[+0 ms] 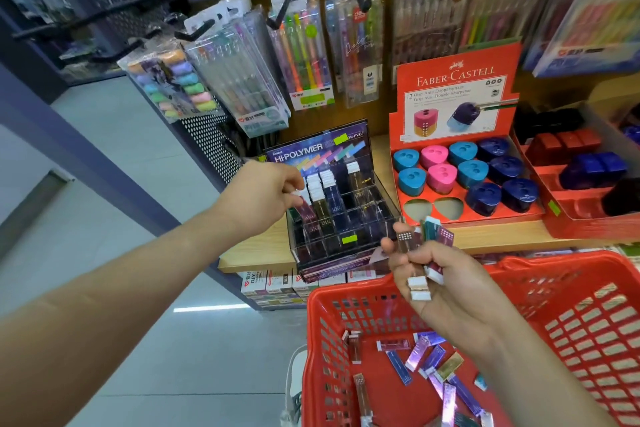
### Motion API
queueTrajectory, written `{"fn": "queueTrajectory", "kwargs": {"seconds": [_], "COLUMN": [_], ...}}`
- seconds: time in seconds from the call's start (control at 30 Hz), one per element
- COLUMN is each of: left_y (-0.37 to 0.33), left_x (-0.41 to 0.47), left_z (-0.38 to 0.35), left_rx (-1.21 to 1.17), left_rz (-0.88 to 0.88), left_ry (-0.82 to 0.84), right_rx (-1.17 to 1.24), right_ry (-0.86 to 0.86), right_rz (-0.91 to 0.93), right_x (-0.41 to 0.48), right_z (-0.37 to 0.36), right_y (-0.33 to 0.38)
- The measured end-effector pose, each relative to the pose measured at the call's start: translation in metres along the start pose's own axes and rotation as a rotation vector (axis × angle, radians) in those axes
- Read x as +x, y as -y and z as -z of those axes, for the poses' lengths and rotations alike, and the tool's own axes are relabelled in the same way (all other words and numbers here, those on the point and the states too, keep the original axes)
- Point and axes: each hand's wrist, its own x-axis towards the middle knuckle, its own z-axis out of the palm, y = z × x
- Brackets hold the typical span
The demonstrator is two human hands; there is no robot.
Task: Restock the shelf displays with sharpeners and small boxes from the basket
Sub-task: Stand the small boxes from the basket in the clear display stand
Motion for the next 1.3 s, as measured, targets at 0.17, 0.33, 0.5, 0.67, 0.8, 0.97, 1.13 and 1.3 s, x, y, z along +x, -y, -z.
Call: {"fn": "queueTrajectory", "kwargs": {"seconds": [0.17, 0.33, 0.5, 0.67, 0.8, 0.97, 1.13, 1.3], "left_y": [0.003, 0.002, -0.001, 0.000, -0.001, -0.038, -0.079, -0.072], "left_x": [0.002, 0.004, 0.004, 0.004, 0.004, 0.001, -0.015, -0.015], "left_z": [-0.004, -0.009, -0.024, -0.032, -0.030, -0.007, -0.001, -0.010], "left_rx": [0.119, 0.265, 0.282, 0.333, 0.330, -0.230, -0.823, -0.937], "left_rz": [-0.066, -0.148, -0.136, -0.149, -0.150, 0.035, 0.137, 0.193], "left_ry": [-0.051, 0.007, 0.016, 0.014, 0.039, 0.088, 0.576, 0.408], "right_rx": [-0.076, -0.146, -0.234, -0.281, -0.341, -0.335, -0.278, -0.234], "right_ry": [-0.052, -0.072, -0.124, -0.128, -0.114, -0.063, -0.110, -0.105], "right_rz": [0.049, 0.030, 0.083, 0.107, 0.131, 0.154, 0.183, 0.149], "right_x": [-0.004, -0.006, -0.004, -0.001, 0.002, 0.003, 0.005, 0.004], "right_z": [-0.007, -0.007, -0.006, -0.006, -0.004, -0.007, -0.005, -0.007], "right_y": [-0.002, -0.002, -0.004, -0.006, -0.007, -0.008, -0.009, -0.009]}}
